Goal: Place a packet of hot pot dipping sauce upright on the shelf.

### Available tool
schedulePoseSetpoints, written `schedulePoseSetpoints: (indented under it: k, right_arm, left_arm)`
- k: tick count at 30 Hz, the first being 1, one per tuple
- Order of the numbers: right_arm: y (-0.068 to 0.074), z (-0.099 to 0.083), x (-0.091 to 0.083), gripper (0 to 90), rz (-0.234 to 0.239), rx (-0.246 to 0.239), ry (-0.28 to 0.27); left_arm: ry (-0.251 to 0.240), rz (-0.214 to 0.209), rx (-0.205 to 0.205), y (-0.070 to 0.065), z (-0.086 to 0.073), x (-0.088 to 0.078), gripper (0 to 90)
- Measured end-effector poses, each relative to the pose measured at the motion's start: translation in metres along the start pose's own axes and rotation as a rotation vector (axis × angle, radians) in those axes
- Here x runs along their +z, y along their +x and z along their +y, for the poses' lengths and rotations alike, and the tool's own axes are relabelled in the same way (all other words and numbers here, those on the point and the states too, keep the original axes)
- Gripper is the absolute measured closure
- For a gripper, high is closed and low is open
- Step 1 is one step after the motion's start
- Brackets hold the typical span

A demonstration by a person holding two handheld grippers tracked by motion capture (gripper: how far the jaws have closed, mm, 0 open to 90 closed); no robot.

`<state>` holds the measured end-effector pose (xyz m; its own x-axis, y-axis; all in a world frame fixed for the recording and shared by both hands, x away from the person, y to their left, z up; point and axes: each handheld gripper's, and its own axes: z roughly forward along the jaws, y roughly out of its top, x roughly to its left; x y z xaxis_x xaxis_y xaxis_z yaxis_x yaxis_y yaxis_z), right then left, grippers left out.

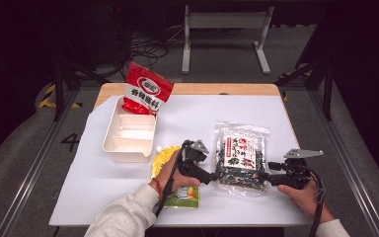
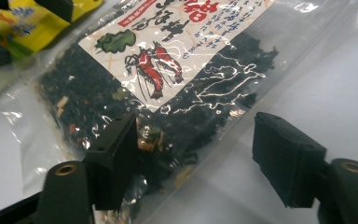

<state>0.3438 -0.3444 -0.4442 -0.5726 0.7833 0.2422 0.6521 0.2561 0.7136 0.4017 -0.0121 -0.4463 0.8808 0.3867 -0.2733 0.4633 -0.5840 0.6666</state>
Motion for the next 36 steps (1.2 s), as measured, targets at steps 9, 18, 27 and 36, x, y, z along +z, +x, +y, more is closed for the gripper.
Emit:
schedulePoseSetpoints:
  k: [9,18,27,36]
  right_arm:
    - [-0.003,0.002,0.012,25.9,0.107,0.002,0.029]
    - [0.007,0.002,0.02,38.6,0.2,-0.061,0.041]
    - [0.017,0.004,0.023,44.7,0.227,-0.125,0.043]
    - [0.033,0.009,0.007,62.8,0.203,-0.249,-0.072]
  left_arm:
    - [0.057,-0.024,-0.031,0.004,0.012,0.018,6.8]
    - [-0.005,-0.079,-0.126,0.014,0.012,0.017,12.3]
    - [-0.067,-0.106,-0.08,0.008,0.013,0.01,22.0]
    - [-0.25,-0.064,-0.008,-0.007,0.014,-0.023,38.0]
